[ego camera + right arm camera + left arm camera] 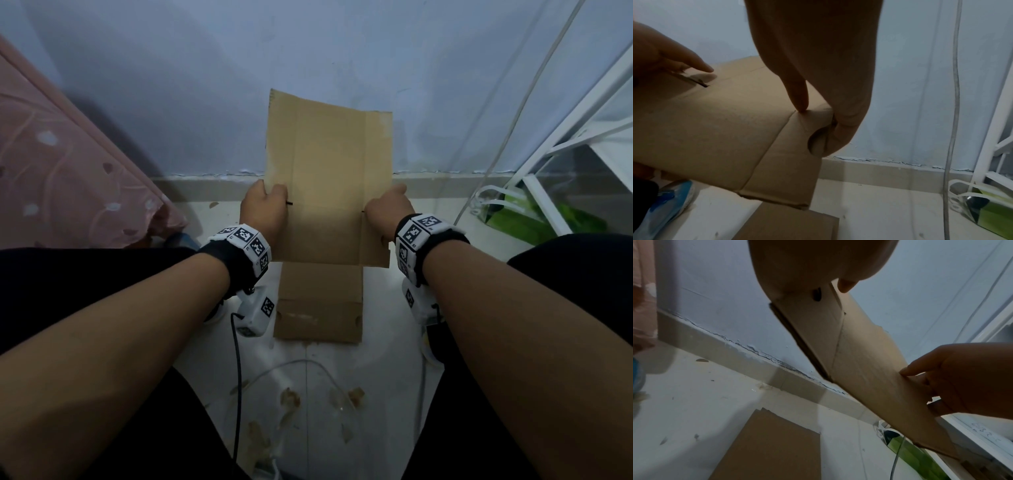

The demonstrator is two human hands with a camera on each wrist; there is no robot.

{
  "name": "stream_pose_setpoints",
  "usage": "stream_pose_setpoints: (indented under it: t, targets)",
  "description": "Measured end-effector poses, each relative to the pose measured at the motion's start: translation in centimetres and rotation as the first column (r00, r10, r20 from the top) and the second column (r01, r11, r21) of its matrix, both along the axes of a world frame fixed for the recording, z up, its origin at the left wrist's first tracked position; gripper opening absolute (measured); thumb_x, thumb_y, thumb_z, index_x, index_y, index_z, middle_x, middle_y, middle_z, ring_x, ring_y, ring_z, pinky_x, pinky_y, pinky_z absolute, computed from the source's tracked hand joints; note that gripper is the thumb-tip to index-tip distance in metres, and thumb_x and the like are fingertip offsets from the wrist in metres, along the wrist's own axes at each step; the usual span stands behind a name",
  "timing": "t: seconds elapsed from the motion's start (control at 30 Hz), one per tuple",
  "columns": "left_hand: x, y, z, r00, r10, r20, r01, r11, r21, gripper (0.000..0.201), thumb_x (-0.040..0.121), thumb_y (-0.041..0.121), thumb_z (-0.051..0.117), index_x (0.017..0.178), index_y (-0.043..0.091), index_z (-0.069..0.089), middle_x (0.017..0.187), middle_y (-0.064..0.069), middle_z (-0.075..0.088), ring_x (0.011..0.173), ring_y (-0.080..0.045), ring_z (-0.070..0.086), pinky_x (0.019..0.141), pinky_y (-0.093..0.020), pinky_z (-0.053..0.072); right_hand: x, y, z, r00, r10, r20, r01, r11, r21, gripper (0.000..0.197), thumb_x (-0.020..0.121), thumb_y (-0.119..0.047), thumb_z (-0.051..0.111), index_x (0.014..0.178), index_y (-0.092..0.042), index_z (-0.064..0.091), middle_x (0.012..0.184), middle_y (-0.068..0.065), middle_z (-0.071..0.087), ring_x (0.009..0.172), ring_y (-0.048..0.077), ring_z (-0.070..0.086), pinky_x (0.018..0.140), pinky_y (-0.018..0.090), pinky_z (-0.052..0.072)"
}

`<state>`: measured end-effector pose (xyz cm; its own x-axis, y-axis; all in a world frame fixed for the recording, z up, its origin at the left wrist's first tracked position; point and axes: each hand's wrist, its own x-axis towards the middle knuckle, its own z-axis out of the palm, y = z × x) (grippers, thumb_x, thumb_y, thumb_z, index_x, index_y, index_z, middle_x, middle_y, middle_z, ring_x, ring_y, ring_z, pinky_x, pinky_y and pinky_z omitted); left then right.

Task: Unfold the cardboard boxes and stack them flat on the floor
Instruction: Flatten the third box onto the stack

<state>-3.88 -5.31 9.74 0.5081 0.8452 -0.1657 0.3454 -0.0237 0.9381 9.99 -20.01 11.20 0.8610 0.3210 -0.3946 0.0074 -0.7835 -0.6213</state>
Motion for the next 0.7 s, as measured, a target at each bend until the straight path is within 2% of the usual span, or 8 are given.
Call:
stream_pose_setpoints:
  t: [0.1,0.17,0.2,0.3,0.43,0.53,0.6,0.7]
  targets:
    - [0.2,-0.1,-0.2,0.999,-0.023,-0.036,0.023,1.0,0.009,0.021,0.093,0.021,0.051,0.112,0.014,0.057,0.099,0.002,0.063,0.089,-0.019,0.06,0.078,-0.032,0.046,0.2,-0.2,-0.3,0.999,0.026,0.045,-0.025,0.999,-0.034,0.053,0.097,-0.007,0.045,0.142,0.001,0.02,0.122,0.019,0.056,0.112,0.038,0.059,0.088,0.044,0.052]
    - [0.4,-0.1,-0.1,0.998,-0.05,-0.037,0.051,0.998,0.029,0.033,0.094,0.014,0.052,0.127,0.018,0.048,0.104,0.005,0.061,0.089,-0.014,0.06,0.078,-0.027,0.045,0.4,-0.4,-0.5,0.996,0.032,0.078,-0.029,0.999,-0.037,0.051,0.097,-0.007,0.048,0.142,0.002,0.023,0.126,0.019,0.057,0.115,0.038,0.058,0.085,0.04,0.049]
    - [0.6,0.1,0.1,0.997,-0.064,-0.039,0.065,0.997,0.035,0.037,0.093,0.012,0.053,0.129,0.019,0.047,0.107,0.004,0.061,0.091,-0.015,0.06,0.079,-0.027,0.046,0.6,-0.6,-0.6,0.995,0.034,0.091,-0.031,0.999,-0.032,0.049,0.097,-0.008,0.05,0.14,0.002,0.026,0.127,0.02,0.058,0.116,0.038,0.058,0.086,0.04,0.049]
    - [1.3,1.2,0.6,0.995,-0.089,-0.05,0.092,0.993,0.067,0.033,0.087,0.013,0.06,0.117,0.022,0.053,0.109,0.002,0.066,0.098,-0.019,0.064,0.085,-0.033,0.051,1.2,-1.1,-0.9,0.992,0.029,0.124,-0.03,1.0,0.005,0.048,0.097,-0.013,0.056,0.136,0.0,0.03,0.128,0.02,0.059,0.117,0.038,0.058,0.094,0.045,0.051]
    - [1.7,2.5,0.1,0.99,-0.134,-0.045,0.136,0.99,0.045,0.03,0.084,0.008,0.07,0.112,0.015,0.061,0.101,-0.002,0.072,0.092,-0.021,0.071,0.076,-0.033,0.058,2.0,-1.9,-1.2,0.983,-0.007,0.184,-0.009,0.996,0.088,0.049,0.096,-0.014,0.06,0.135,-0.002,0.034,0.126,0.018,0.061,0.115,0.036,0.06,0.091,0.04,0.05]
    - [2.4,3.1,-0.5,0.99,-0.13,-0.06,0.132,0.991,0.027,0.029,0.082,0.007,0.078,0.107,0.013,0.066,0.096,-0.004,0.075,0.091,-0.022,0.073,0.081,-0.034,0.06,2.6,-1.8,-1.7,0.984,-0.022,0.176,0.002,0.993,0.115,0.051,0.095,-0.016,0.062,0.136,-0.003,0.036,0.123,0.016,0.062,0.112,0.035,0.061,0.091,0.041,0.052]
    - [3.2,3.5,-0.8,0.991,-0.112,-0.071,0.115,0.993,0.038,0.028,0.08,0.008,0.08,0.105,0.014,0.069,0.095,-0.004,0.075,0.091,-0.021,0.073,0.085,-0.034,0.059,2.6,-1.4,-2.4,0.986,-0.087,0.145,0.061,0.983,0.174,0.046,0.094,-0.016,0.063,0.132,-0.006,0.04,0.114,0.011,0.062,0.107,0.032,0.061,0.089,0.042,0.054]
    - [4.1,3.9,-2.3,0.99,-0.098,-0.105,0.105,0.993,0.062,0.025,0.08,0.007,0.079,0.101,0.017,0.07,0.092,0.0,0.075,0.089,-0.019,0.073,0.085,-0.033,0.06,2.6,-0.7,-4.8,0.977,-0.197,0.085,0.17,0.953,0.252,0.034,0.093,-0.013,0.06,0.123,-0.01,0.044,0.093,0.0,0.055,0.093,0.029,0.062,0.079,0.039,0.054]
